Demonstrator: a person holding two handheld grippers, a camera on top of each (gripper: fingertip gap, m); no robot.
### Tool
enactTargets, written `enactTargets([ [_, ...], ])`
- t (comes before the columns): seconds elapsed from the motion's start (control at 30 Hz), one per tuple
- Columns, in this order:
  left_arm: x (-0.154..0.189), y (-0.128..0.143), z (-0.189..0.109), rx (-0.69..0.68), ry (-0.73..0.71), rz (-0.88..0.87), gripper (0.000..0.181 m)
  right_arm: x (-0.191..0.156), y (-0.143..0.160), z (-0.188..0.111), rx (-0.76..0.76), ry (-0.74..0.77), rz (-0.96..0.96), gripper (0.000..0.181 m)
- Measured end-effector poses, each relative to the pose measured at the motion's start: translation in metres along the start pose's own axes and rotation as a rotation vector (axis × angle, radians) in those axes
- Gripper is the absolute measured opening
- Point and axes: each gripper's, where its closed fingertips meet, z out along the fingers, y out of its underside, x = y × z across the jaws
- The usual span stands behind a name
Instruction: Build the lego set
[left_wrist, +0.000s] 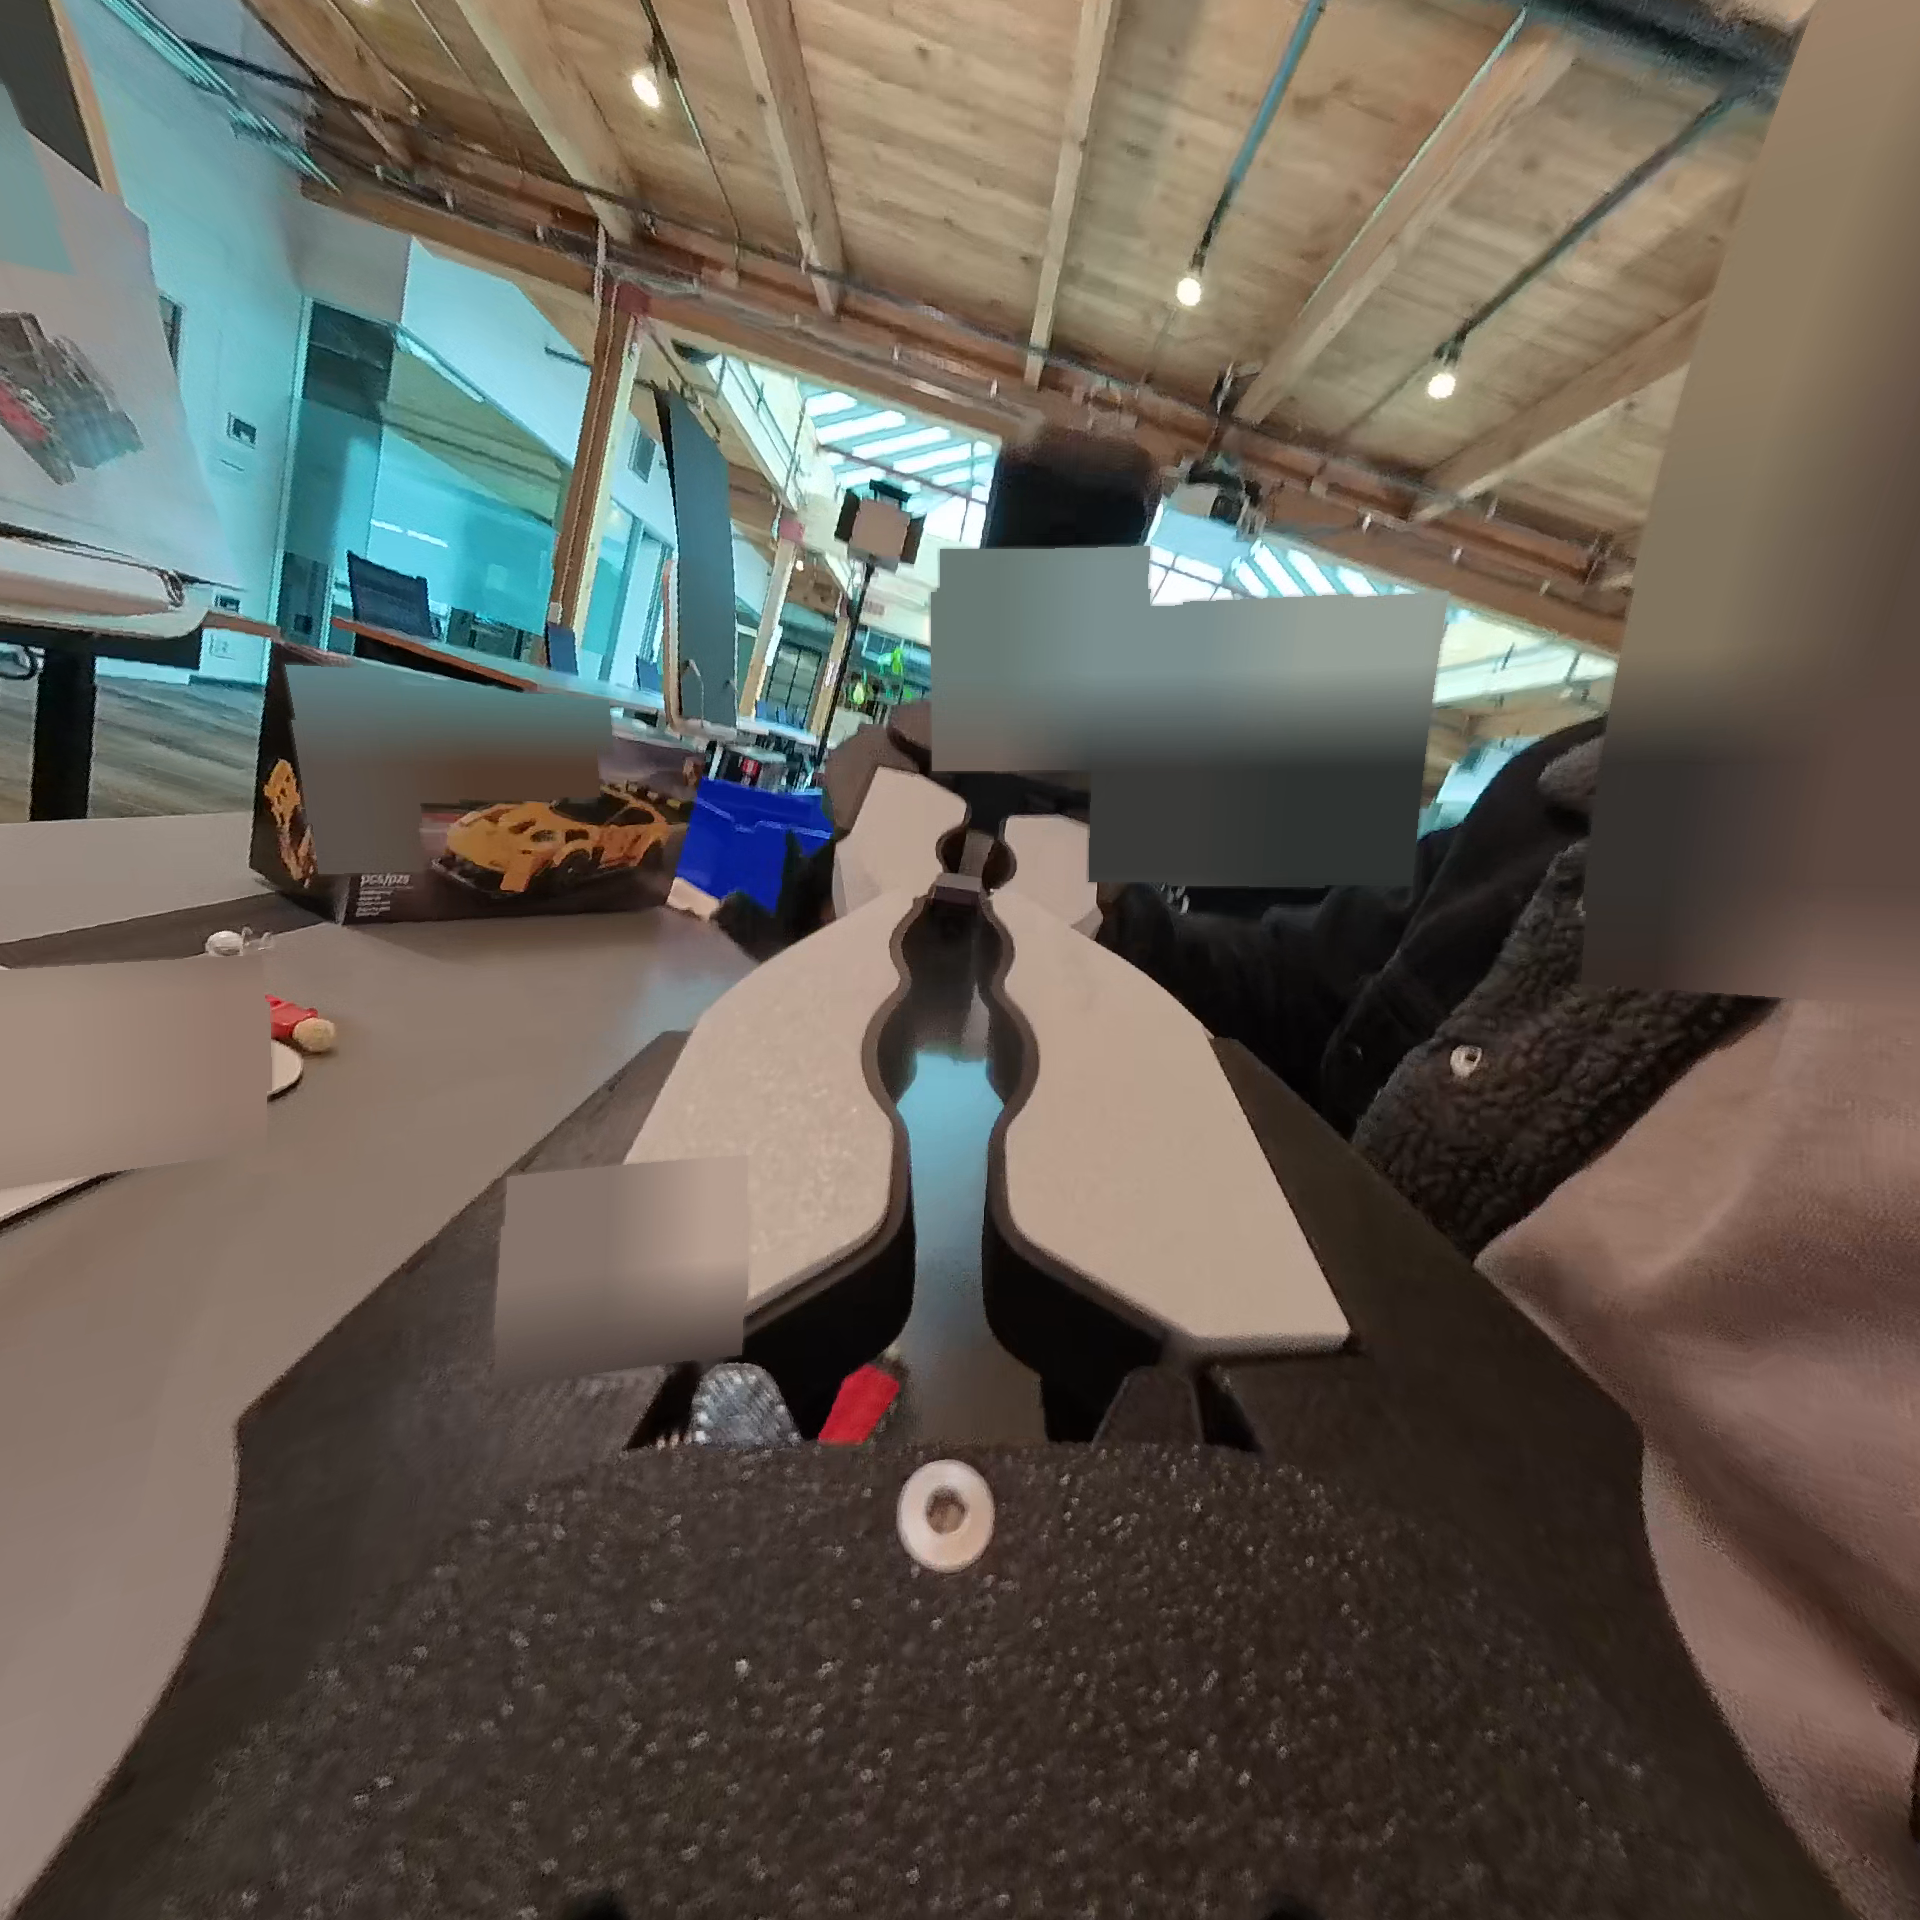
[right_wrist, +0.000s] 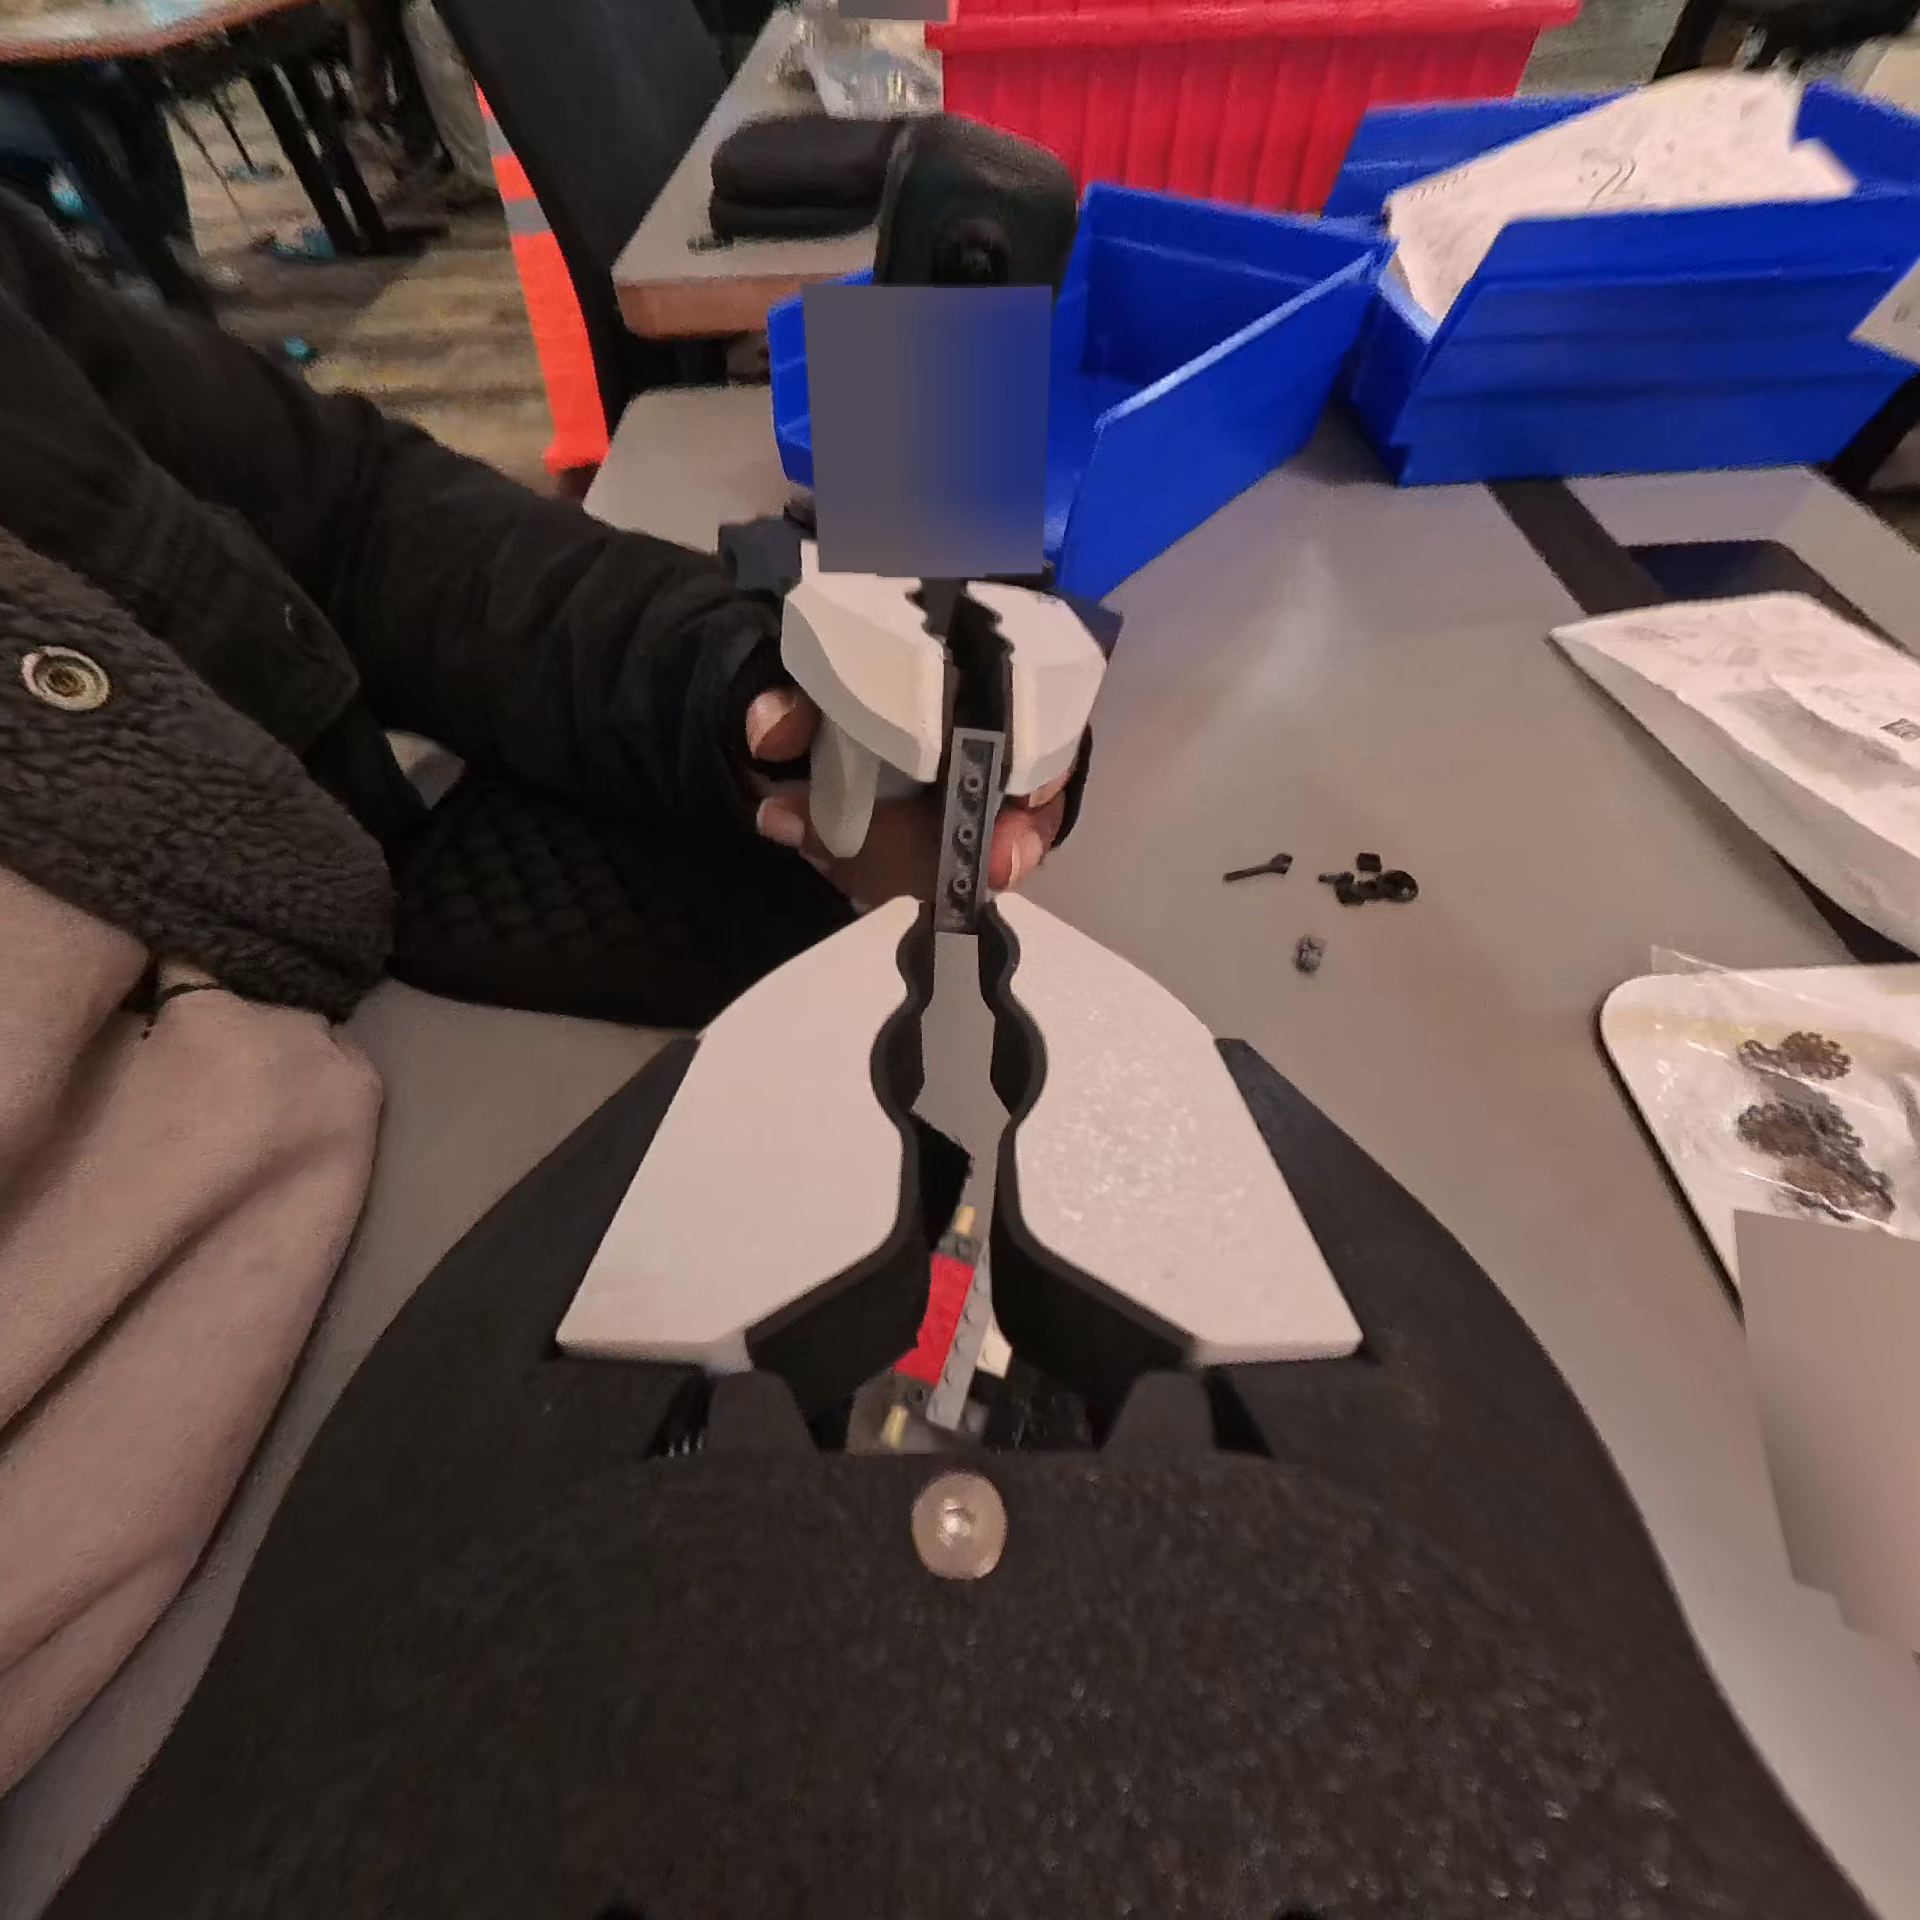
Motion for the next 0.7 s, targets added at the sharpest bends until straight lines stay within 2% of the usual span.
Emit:
enactTargets([
  [0.03,-0.001,0.004,-0.002,-0.036,-0.001,0.016,0.008,0.001,0.004,0.000,-0.046,-0.002,-0.006,0.008],
  [0.17,-0.014,0.035,-0.019,-0.327,-0.049,0.102,0.026,0.004,0.029,0.004,-0.283,-0.042,-0.029,0.007],
  [0.33,-0.020,0.068,-0.037,-0.556,-0.103,0.219,0.020,0.003,0.064,0.027,-0.528,-0.104,-0.102,0.007],
  [0.4,-0.023,0.080,-0.048,-0.655,-0.121,0.248,0.008,0.000,0.068,0.038,-0.557,-0.137,-0.104,0.007],
  [0.6,-0.030,0.100,-0.075,-0.803,-0.174,0.249,0.008,0.001,0.080,0.058,-0.603,-0.164,-0.149,0.008],
  [0.7,-0.035,0.113,-0.092,-0.890,-0.200,0.218,0.008,0.027,0.086,0.061,-0.658,-0.108,-0.273,0.015],
])
